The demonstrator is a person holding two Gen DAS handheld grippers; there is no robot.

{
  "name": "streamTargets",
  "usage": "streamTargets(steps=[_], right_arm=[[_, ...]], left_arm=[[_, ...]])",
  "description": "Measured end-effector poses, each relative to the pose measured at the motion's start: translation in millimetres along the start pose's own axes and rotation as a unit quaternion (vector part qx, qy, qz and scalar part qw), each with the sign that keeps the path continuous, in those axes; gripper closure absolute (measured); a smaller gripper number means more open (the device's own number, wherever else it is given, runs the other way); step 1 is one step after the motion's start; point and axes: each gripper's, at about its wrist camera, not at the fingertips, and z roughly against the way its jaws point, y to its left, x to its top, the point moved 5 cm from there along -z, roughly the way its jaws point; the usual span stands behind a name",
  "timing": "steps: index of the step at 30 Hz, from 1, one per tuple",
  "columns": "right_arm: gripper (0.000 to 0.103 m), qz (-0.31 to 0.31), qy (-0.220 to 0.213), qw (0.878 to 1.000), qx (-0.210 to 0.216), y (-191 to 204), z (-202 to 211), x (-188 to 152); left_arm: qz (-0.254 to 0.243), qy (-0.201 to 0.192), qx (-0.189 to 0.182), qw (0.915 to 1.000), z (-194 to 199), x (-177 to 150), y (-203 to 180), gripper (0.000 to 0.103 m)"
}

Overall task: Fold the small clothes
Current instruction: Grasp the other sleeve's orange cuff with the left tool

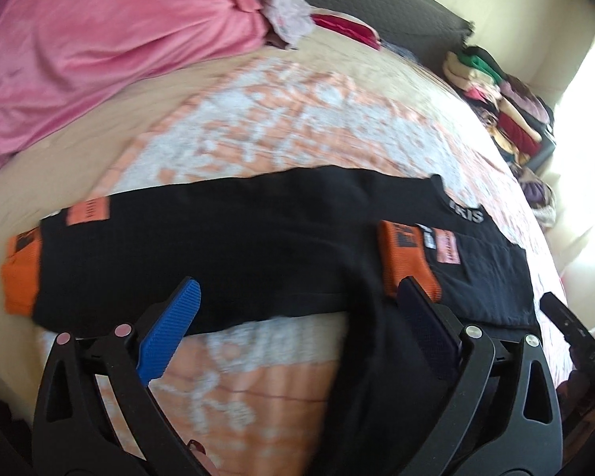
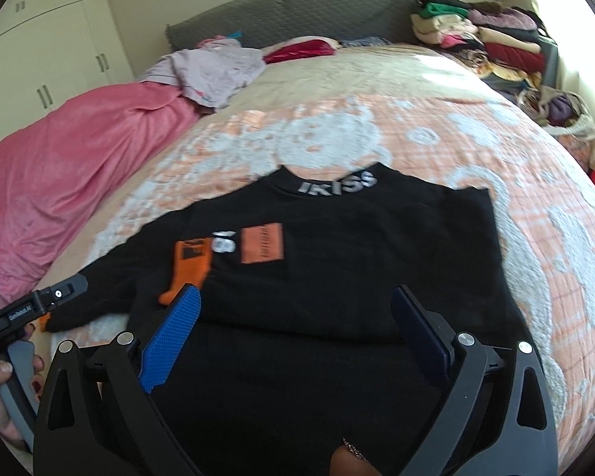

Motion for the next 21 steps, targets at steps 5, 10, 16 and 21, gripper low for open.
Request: streamTargets(steps=[5, 10, 16, 21], right_arm=[[0.006, 0.028, -0.004, 0.999, 0.021, 31, -2, 7], [0.006, 0.063, -0.001, 0.997, 0.039, 63, -6, 10], [0.005, 0.097, 0.007, 0.993, 0.065, 104, -14, 8], [0.005, 0.125, 0.015, 0.989, 0.082, 133, -20, 4]], left_arm=[[0.031, -0.008, 0.019, 0.9993, 14, -2, 37, 0.010], [0.062, -0.013, 0.026, 0.9976, 25, -7, 67, 0.010], [0.086, -0.013, 0.028, 0.9958, 35, -16, 92, 0.010], [0.106, -0.003, 0.015, 0.9943, 40, -28, 109, 0.010]])
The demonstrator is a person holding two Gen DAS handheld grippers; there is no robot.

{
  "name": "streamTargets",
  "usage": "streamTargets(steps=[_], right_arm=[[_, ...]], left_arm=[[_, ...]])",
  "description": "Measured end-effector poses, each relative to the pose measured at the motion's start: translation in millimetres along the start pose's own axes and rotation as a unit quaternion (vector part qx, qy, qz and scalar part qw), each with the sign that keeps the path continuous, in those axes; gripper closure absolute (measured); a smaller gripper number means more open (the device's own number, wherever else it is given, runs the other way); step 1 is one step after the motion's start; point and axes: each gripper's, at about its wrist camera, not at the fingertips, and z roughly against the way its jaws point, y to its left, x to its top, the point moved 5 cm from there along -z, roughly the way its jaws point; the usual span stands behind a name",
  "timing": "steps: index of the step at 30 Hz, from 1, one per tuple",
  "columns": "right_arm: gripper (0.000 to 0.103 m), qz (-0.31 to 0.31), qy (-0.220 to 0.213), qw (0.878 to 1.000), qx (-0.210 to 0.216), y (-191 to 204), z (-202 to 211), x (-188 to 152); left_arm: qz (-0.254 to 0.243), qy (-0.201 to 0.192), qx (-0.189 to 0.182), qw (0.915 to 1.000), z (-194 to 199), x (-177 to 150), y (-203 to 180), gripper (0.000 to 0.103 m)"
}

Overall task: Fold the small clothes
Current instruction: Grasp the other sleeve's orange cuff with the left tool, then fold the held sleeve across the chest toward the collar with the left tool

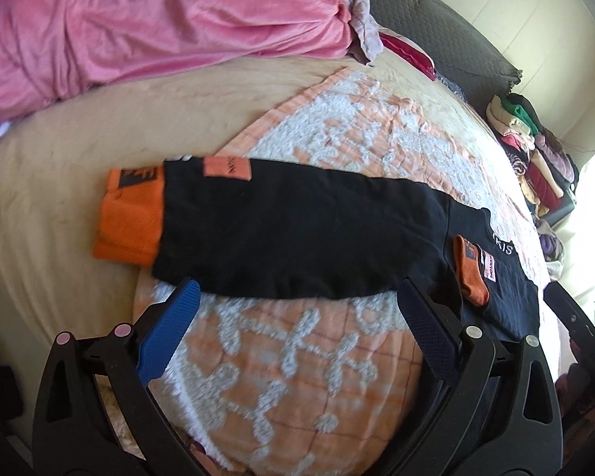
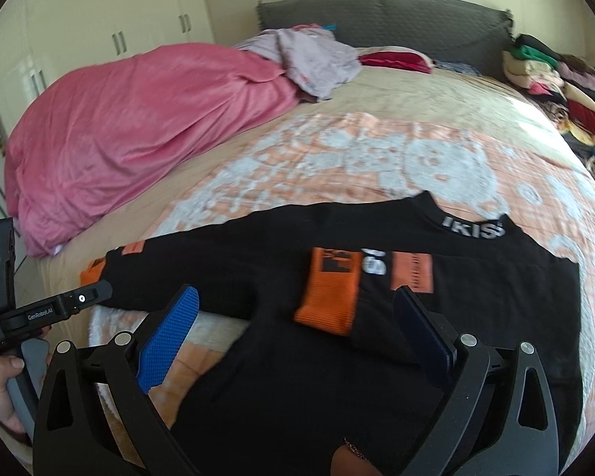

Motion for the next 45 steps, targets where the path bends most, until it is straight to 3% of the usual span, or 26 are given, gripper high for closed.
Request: streamTargets(steps=[8, 10, 13, 15, 22, 24, 28, 29, 31, 36, 45], right_arm=[[0.005, 0.024, 0.016, 0.999, 0.021, 33, -15, -6], [0.005, 0.025, 0.019, 0.999, 0.021, 36, -17, -8], [0.005, 0.022, 0.023, 0.999, 0.020, 35, -19, -11], [0.005, 0.017, 0.024, 0.999, 0.016, 32, -19, -12], [0.005, -0.007, 0.026, 1.000, -0.003, 11, -20, -17], [0.005, -0.013, 0.029, 0.999, -0.012, 5, -22, -20], [0.005, -0.036, 0.034, 0.998, -0.025, -11, -22, -28], [0.005, -0.040, 0.034, 0.998, -0.027, -15, -21, -29], [0.005, -0.048, 0.032, 0.998, -0.034, -23, -19, -31], [0.005, -0.072, 0.026, 0.996, -0.048, -44, -10, -35], [0.005, -0.116, 0.012, 0.991, -0.063, -80, 5, -39]], left_arm=[[0.057, 0.016, -0.038, 0.9975, -3, -11, 31, 0.010], [0.073, 0.012, -0.047, 0.9962, -6, -11, 36, 0.014], [0.097, 0.006, -0.058, 0.9936, -14, -7, 42, 0.029], [0.110, 0.005, -0.055, 0.9924, -20, -5, 45, 0.034], [0.139, -0.032, -0.034, 0.9892, -32, 7, 51, 0.035], [0.142, -0.045, -0.023, 0.9886, -33, 12, 52, 0.043], [0.151, -0.057, -0.007, 0.9869, -39, 24, 59, 0.071], [0.154, -0.057, -0.005, 0.9864, -40, 26, 60, 0.083], [0.158, -0.059, -0.007, 0.9856, -42, 29, 62, 0.094], [0.146, -0.077, -0.025, 0.9859, -30, 36, 50, 0.098], [0.081, -0.126, -0.055, 0.9872, 9, 58, -6, 0.100]])
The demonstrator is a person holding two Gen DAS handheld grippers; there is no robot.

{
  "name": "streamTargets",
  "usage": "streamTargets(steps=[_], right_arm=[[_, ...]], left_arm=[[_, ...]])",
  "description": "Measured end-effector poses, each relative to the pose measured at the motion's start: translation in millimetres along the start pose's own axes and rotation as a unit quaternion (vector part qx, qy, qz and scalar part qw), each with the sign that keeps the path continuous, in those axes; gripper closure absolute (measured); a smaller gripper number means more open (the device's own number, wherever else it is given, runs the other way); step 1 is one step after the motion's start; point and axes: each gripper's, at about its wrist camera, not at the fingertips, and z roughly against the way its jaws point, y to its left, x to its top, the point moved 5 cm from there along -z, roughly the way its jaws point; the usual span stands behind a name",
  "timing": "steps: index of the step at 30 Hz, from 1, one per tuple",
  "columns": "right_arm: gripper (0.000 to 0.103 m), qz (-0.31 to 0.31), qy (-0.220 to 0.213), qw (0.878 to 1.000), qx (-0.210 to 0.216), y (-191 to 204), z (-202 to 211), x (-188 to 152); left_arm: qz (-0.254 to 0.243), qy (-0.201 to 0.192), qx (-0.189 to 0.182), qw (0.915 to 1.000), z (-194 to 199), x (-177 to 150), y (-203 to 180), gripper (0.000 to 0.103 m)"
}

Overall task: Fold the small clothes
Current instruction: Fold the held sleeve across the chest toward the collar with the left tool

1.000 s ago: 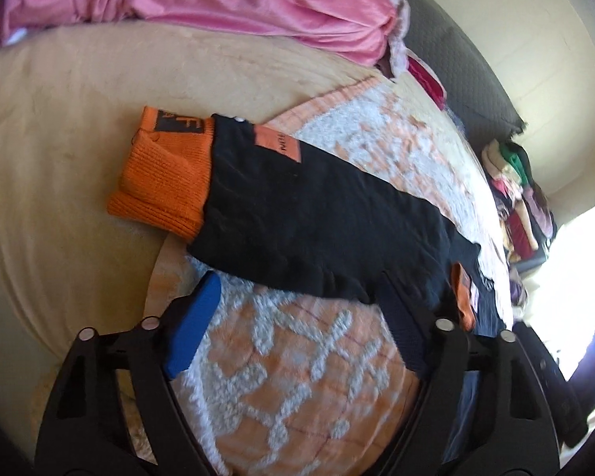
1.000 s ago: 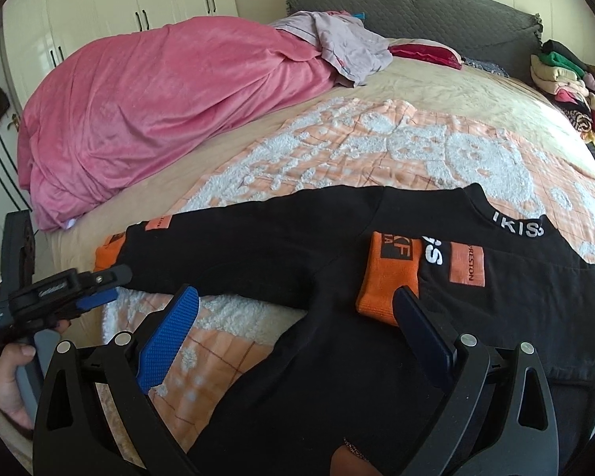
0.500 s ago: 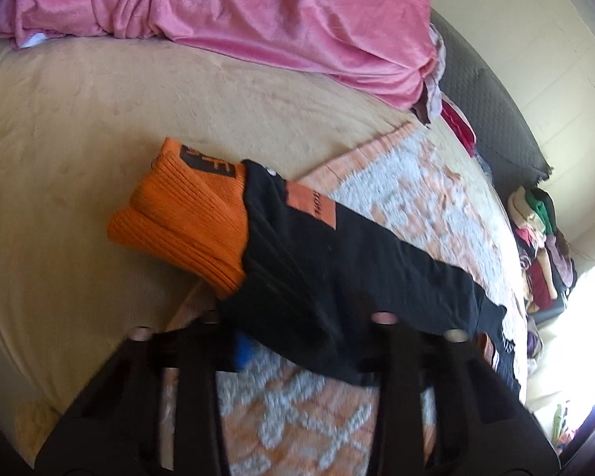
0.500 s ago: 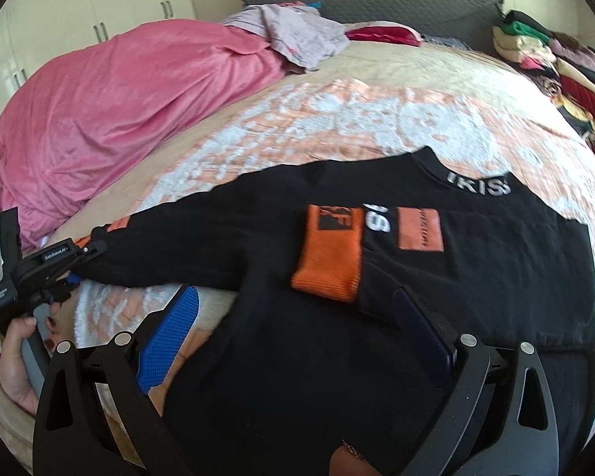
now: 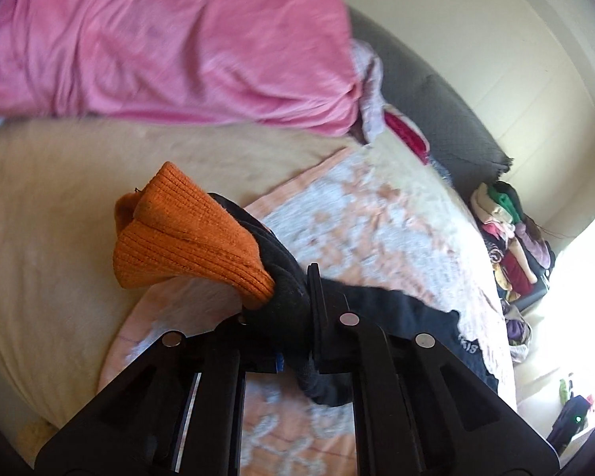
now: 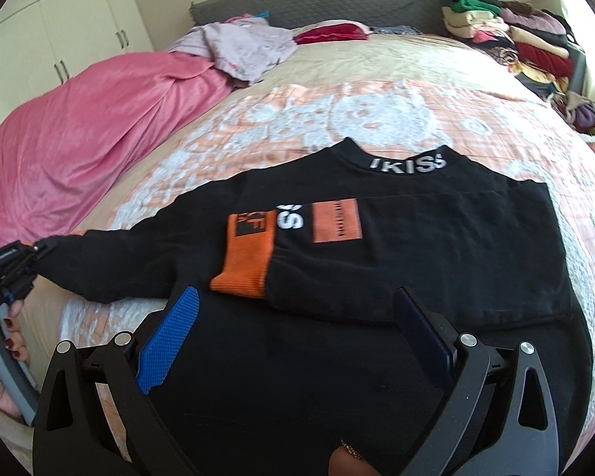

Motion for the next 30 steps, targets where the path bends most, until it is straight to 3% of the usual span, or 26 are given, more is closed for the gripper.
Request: streamTargets(steps=[12, 22, 30], right_arm=[[0.005, -0.059, -0.029, 0.998, -0.009, -48, 27, 1], [0.005, -0.120, -0.050, 0.991, -0.025, -99, 53, -6], [0.005, -0.159, -0.065, 0.984, -0.040, -135, 71, -13]], left_arm=[[-0.057, 0.001, -0.070, 0.9959, -1, -5, -91, 0.100], [-0.118, 0.034, -0.132, 0.9837, -13, -36, -175, 0.100], [-0.156, 0.070, -0.157, 0.9727, -28, -72, -214, 0.100]])
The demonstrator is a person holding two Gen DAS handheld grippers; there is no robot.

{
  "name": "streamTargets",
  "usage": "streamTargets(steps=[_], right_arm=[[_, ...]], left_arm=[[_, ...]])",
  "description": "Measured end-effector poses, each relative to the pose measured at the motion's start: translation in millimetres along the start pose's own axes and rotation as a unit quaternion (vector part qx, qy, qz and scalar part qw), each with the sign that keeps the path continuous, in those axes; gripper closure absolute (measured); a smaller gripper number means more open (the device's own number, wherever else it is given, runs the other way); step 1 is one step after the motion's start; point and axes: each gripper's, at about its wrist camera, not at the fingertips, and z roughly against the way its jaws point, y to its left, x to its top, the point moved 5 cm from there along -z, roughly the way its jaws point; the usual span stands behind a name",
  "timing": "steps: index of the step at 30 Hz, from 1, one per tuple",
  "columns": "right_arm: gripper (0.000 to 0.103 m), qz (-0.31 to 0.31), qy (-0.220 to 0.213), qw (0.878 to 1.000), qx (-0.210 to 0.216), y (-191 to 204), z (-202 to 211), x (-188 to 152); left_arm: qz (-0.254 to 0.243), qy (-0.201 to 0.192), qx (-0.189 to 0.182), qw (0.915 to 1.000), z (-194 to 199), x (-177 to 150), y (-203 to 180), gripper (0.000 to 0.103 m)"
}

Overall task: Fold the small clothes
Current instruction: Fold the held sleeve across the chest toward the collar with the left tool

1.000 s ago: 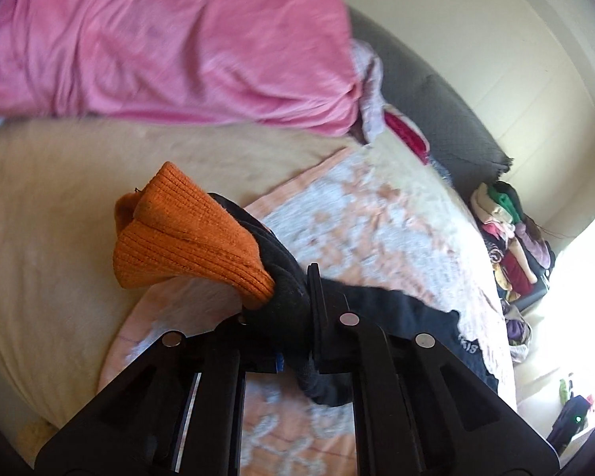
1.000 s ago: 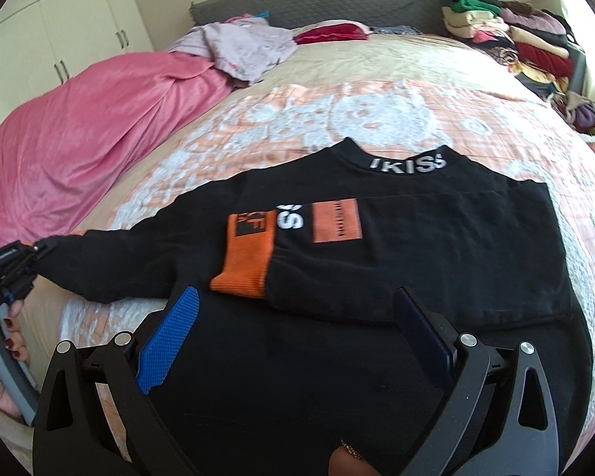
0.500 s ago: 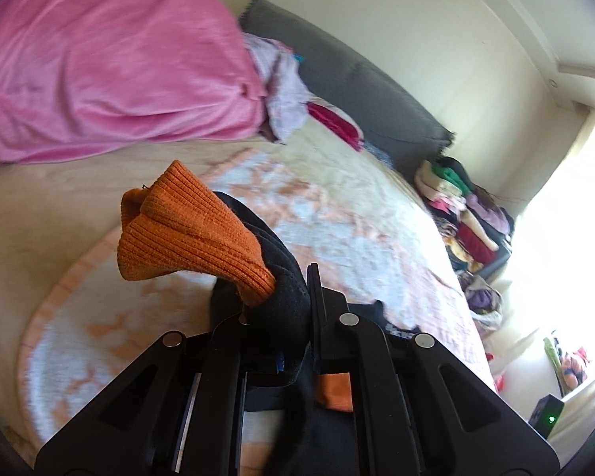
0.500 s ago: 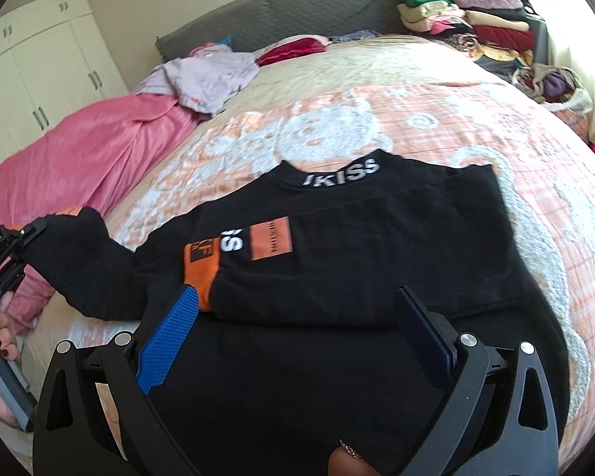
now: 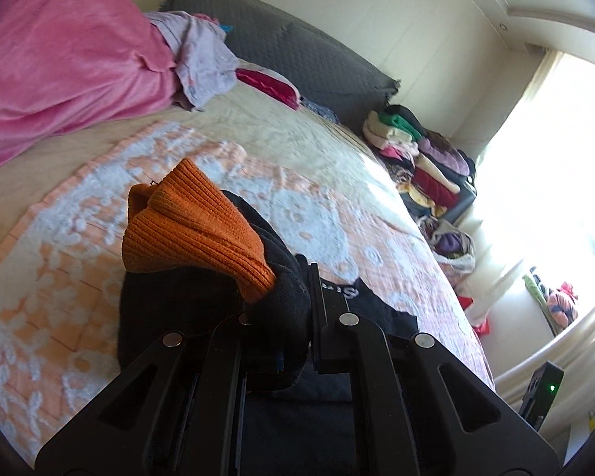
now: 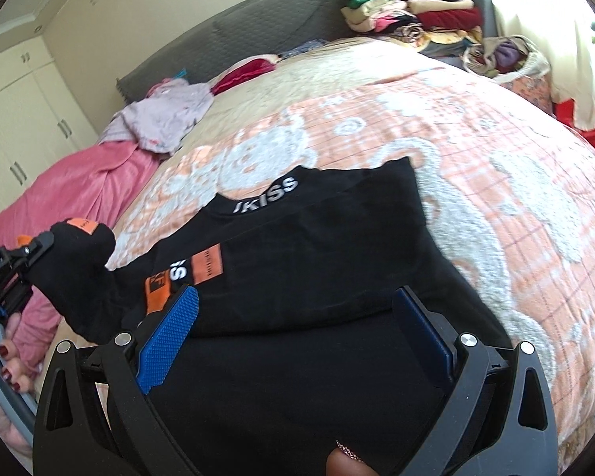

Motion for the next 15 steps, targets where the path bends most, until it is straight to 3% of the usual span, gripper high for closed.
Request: streamTargets(steps=[15], right_arm=[[0.005, -0.049, -0.015, 0.998, -0.026, -45, 15, 5]], left_arm=[[-0.058, 0.092, -0.034, 0.9935, -56, -57, -48, 0.100]])
